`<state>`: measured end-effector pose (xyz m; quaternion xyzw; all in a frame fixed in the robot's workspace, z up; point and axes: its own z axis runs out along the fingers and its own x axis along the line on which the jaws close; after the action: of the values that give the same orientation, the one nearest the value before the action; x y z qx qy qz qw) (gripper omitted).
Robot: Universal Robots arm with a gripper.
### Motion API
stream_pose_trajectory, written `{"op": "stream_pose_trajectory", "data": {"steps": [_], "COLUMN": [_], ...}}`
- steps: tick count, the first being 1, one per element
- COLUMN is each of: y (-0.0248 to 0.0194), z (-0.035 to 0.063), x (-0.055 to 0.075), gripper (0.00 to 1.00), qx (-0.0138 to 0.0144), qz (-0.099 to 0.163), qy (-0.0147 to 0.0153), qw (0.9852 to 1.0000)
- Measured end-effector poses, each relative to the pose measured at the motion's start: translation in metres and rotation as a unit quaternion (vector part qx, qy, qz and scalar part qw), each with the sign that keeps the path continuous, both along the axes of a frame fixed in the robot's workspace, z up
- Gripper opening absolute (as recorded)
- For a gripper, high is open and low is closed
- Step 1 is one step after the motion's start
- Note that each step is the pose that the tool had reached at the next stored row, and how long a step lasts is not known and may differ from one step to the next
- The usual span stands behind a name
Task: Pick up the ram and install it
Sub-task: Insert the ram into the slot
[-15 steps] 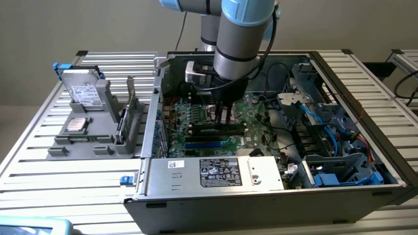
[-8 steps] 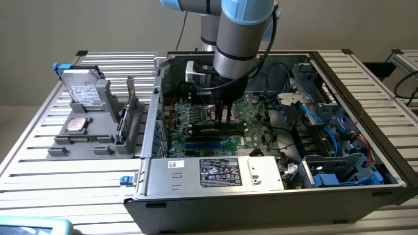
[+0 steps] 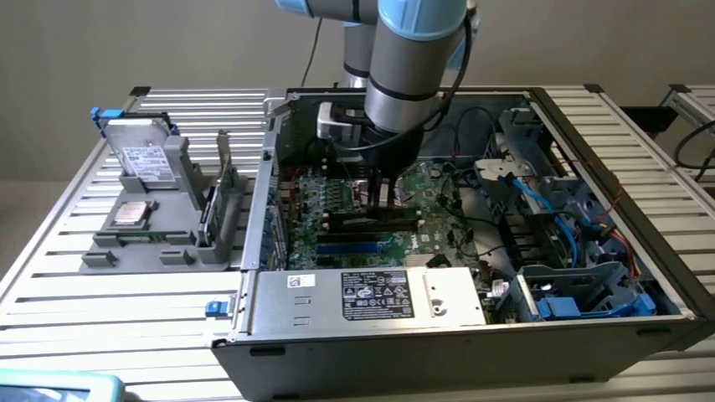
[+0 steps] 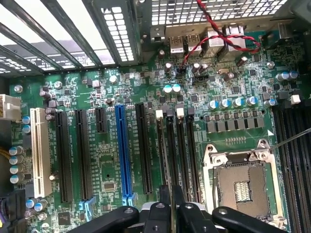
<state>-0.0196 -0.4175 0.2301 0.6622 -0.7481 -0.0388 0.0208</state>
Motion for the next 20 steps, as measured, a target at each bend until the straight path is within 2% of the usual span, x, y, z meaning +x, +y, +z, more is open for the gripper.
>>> {"op": "stream_pose_trajectory", "data": {"steps": [6, 20], "y": [0.0065, 0.0068], "z": [0.0001, 0.0], "x": [0.0, -0.0001], "gripper": [0.14, 0.14], "qx": [-0.0008, -0.0007], "qz": [0.002, 0.001], "qy": [-0.0034, -0.0037], "qw": [1.0, 1.0]}}
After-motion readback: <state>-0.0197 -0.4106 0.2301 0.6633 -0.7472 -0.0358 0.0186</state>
